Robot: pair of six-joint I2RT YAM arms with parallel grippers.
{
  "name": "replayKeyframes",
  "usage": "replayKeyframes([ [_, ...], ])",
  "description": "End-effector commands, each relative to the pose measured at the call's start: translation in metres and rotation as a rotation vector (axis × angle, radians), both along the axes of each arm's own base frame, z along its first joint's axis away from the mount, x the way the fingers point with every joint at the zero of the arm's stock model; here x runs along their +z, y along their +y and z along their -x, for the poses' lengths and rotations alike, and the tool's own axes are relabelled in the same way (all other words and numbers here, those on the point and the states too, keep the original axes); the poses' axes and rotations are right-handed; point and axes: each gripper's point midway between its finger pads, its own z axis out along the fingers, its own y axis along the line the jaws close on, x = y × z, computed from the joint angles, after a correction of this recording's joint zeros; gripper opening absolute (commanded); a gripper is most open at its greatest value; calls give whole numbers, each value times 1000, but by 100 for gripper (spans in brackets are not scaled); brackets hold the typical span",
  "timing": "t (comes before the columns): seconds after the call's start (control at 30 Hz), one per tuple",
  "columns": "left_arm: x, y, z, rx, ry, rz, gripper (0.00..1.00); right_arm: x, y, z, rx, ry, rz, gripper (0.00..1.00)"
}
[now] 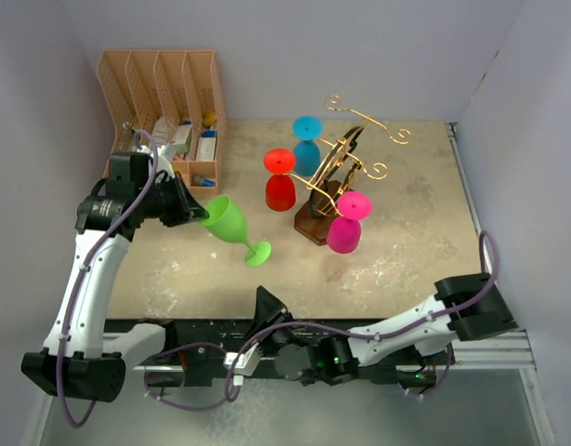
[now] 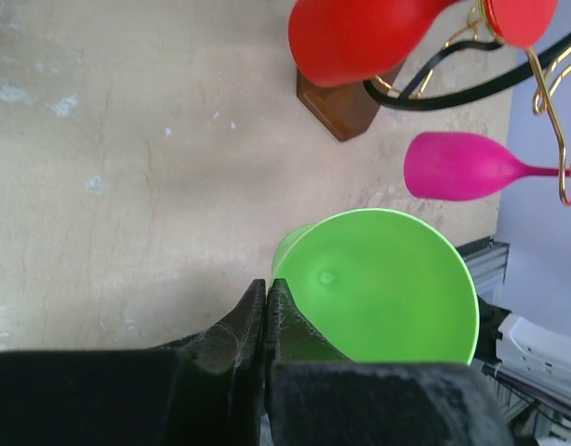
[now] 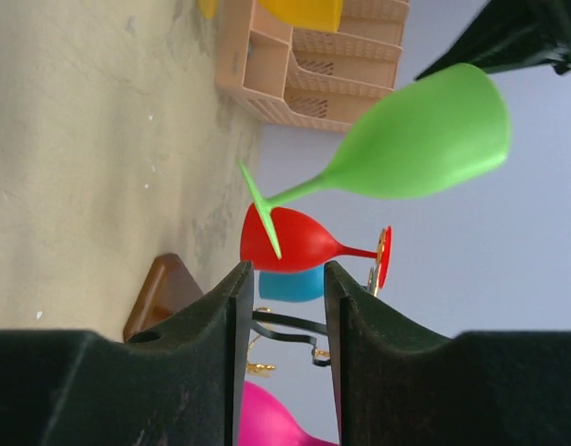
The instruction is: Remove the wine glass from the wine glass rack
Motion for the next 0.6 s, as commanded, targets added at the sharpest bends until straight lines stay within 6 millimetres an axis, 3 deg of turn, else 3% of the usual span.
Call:
replayKeyframes([
  [0.0, 23, 5, -41, 48, -121, -35, 0, 43, -6, 8, 5, 159, -220, 41],
  [0.13, 14, 19, -70, 103, -124, -116, 0, 92, -11, 8, -11, 400, -478, 45],
  [0.37, 5, 41, -109, 168, -165, -253, 0, 181, -39, -34, -106, 686, -843, 44],
  [0.47, 2, 46, -122, 180, -187, -287, 0, 204, -48, -46, -111, 730, -909, 45],
  [0.57, -6, 53, -140, 197, -200, -338, 0, 210, -52, -50, -129, 731, -930, 45],
])
